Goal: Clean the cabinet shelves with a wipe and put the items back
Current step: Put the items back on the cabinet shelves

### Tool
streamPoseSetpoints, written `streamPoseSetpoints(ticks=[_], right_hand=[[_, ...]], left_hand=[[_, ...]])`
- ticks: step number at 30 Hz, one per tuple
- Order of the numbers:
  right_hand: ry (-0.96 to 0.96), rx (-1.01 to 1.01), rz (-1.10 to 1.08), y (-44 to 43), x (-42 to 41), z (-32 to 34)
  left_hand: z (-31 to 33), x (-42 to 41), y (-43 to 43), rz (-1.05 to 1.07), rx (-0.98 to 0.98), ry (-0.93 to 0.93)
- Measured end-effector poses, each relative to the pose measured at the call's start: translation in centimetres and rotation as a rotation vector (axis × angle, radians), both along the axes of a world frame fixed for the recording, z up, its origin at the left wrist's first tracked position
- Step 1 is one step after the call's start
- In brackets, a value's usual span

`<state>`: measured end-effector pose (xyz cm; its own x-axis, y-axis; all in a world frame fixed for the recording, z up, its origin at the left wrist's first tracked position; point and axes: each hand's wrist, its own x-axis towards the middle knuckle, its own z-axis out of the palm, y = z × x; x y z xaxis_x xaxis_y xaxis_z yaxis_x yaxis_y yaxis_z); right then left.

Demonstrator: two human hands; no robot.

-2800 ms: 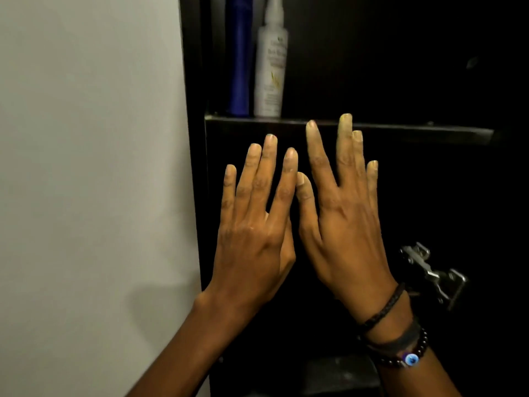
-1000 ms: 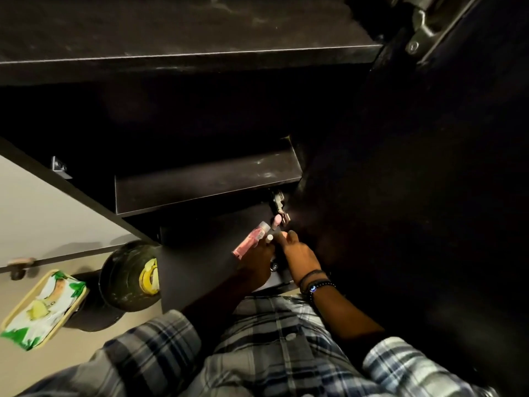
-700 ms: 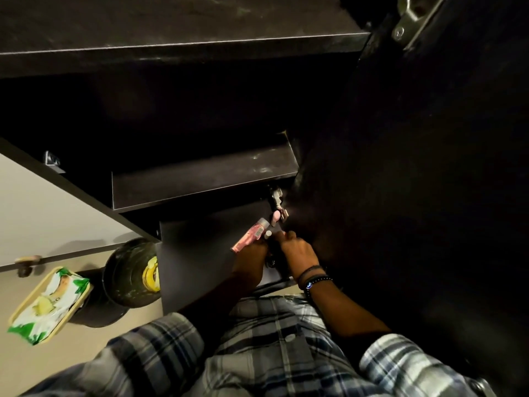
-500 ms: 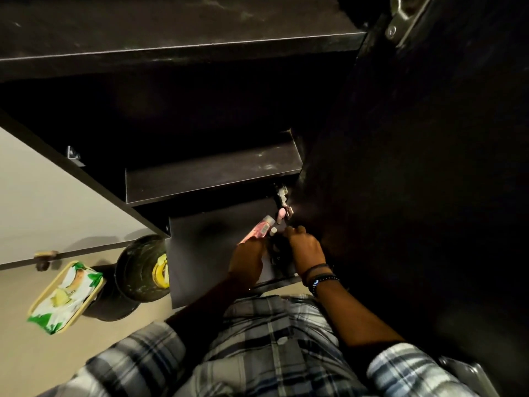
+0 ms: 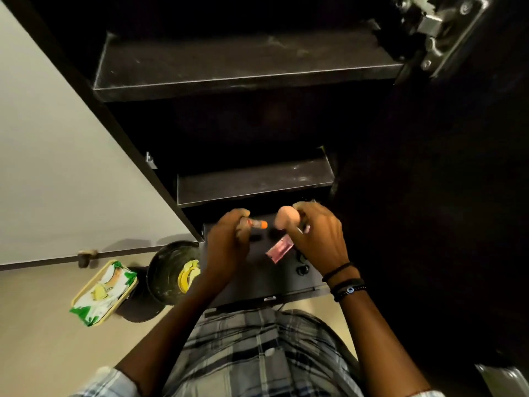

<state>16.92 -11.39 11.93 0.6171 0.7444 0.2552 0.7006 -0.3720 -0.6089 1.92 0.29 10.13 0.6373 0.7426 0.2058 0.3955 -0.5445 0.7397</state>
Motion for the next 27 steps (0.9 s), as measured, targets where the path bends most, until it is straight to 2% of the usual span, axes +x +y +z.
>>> streamPoseSetpoints(ticks=[5, 9, 13, 18, 24, 27], right_hand=[[0.135, 0.217, 0.060, 4.7, -1.7, 1.9], [0.196, 0.291, 0.123, 9.4, -2.2, 3.0], [0.124, 0.311, 0.123, 13.6, -2.2, 3.9], [0.108, 0.212, 0.091, 17.3, -2.0, 4.5], [0.154, 0.179, 0.169, 18.7, -2.4, 3.7], [0.185, 0.197, 0.188, 18.8, -2.6, 2.9]], left_hand=[[4.0, -1.2, 3.1, 0.113, 0.101, -0.034], [6.6, -1.5, 6.0, 0.120, 0.139, -0.028], [7.7, -0.7, 9.2, 0.169, 0.160, 0.167], [9.6, 1.9, 9.7, 0.154, 0.210, 0.540], [9.9, 2.4, 11.0, 0.194, 0.228, 0.629], [9.9, 2.4, 10.9, 0.197, 0.209, 0.595]])
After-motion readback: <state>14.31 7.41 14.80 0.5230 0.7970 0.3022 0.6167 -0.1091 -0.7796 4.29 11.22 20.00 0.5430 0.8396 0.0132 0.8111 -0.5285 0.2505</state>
